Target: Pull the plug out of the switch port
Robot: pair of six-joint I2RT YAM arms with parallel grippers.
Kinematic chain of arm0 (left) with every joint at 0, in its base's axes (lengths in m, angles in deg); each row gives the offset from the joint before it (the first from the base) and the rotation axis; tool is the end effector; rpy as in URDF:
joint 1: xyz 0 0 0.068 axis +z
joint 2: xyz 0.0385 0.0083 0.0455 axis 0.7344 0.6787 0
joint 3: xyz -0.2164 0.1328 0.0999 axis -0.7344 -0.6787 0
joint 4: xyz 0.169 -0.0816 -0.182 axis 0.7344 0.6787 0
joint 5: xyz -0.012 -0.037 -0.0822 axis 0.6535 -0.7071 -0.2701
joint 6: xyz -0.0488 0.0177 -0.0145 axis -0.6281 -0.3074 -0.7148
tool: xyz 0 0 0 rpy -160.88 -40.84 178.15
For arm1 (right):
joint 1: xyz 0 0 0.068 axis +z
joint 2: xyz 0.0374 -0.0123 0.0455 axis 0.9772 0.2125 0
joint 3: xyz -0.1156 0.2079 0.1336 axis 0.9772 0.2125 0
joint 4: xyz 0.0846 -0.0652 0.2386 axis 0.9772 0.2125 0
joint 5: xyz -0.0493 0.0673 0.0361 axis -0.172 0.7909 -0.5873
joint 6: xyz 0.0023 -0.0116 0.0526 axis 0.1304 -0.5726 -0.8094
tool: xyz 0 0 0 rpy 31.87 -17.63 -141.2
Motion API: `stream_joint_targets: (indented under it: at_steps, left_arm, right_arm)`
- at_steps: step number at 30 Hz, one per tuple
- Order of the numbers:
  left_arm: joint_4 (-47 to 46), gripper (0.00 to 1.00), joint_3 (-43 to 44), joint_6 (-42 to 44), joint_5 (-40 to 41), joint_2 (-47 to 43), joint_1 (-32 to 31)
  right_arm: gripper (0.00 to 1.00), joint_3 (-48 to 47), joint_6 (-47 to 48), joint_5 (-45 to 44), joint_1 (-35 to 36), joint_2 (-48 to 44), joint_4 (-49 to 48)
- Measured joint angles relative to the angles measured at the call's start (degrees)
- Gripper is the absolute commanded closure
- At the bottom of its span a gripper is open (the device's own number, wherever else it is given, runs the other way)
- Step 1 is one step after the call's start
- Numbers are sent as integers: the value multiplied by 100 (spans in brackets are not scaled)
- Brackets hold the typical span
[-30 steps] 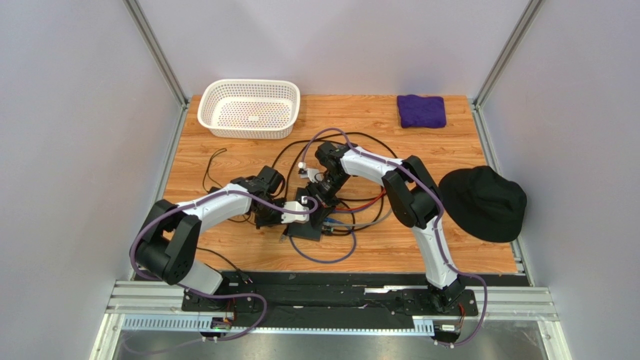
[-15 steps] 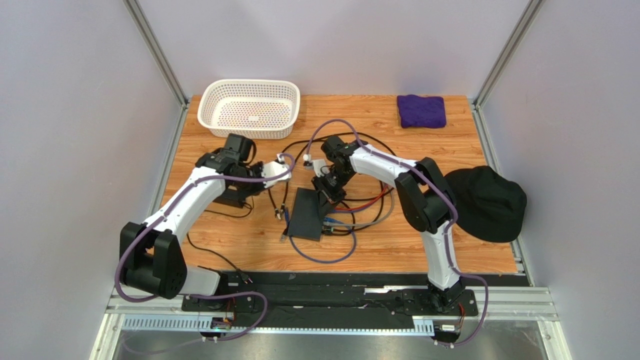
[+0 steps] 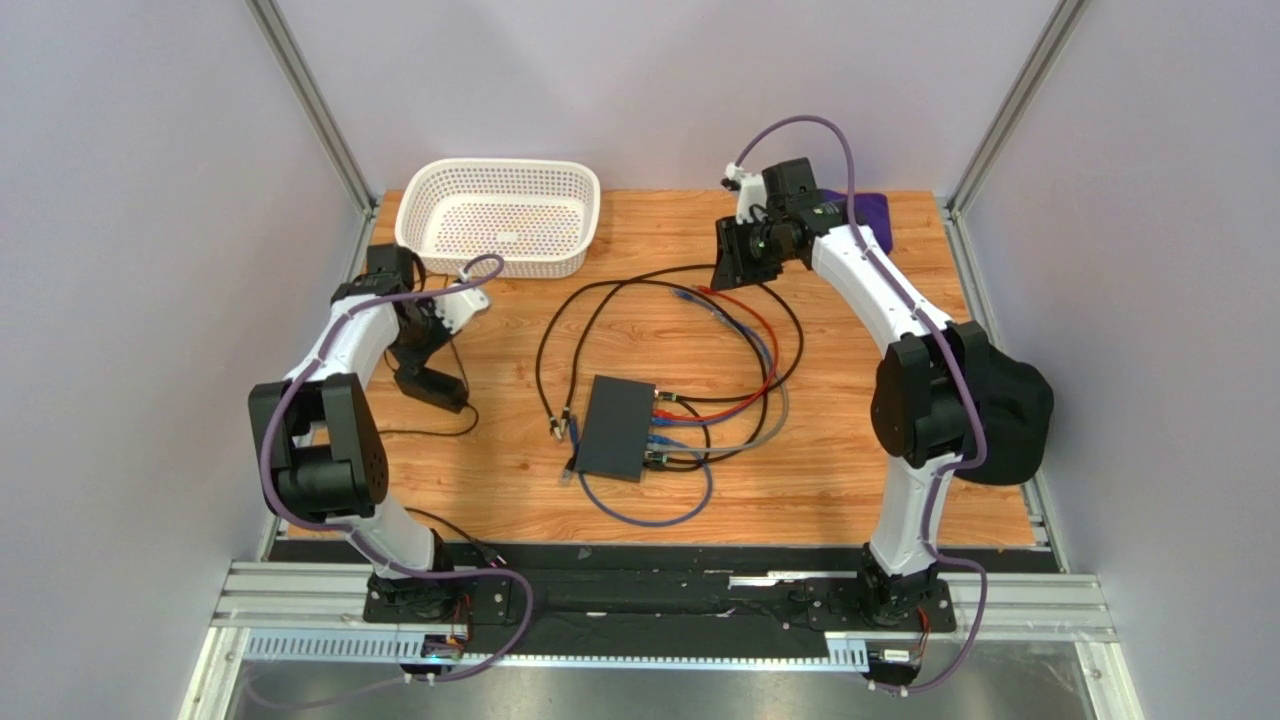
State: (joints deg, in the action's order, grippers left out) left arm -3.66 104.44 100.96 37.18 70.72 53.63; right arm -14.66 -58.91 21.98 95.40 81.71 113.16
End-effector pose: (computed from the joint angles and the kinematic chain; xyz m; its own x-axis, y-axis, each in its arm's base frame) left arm 0.3188 0.0325 0.2211 -0.6016 0.7483 -0.2794 0.7050 0.6619 0.2549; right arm 0.4091 0.1442 0.2890 -0.7767 -0.2405 -0.5822 -0.4820 0.8219 0.3035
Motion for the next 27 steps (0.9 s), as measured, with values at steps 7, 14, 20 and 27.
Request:
stream_joint_targets:
  at_steps: [7, 14, 20, 27]
  left_arm:
    - [339, 1, 251, -170, -1113, -280, -151]
    - [155, 1, 933, -1744, -2697, -1078, -979]
    - [-1049, 6, 1327, -4837, -3862, -901, -1165]
    - [-955, 19, 739, -5639, -3239, -9, -1484]
  right_arm:
    - [45, 372, 192, -70, 127, -68, 157]
    - [0, 1182, 748, 66, 175, -887, 262]
    - [10, 1838, 1283, 505, 179, -1322, 243]
    - [30, 2037, 1989, 754, 297, -1276, -92]
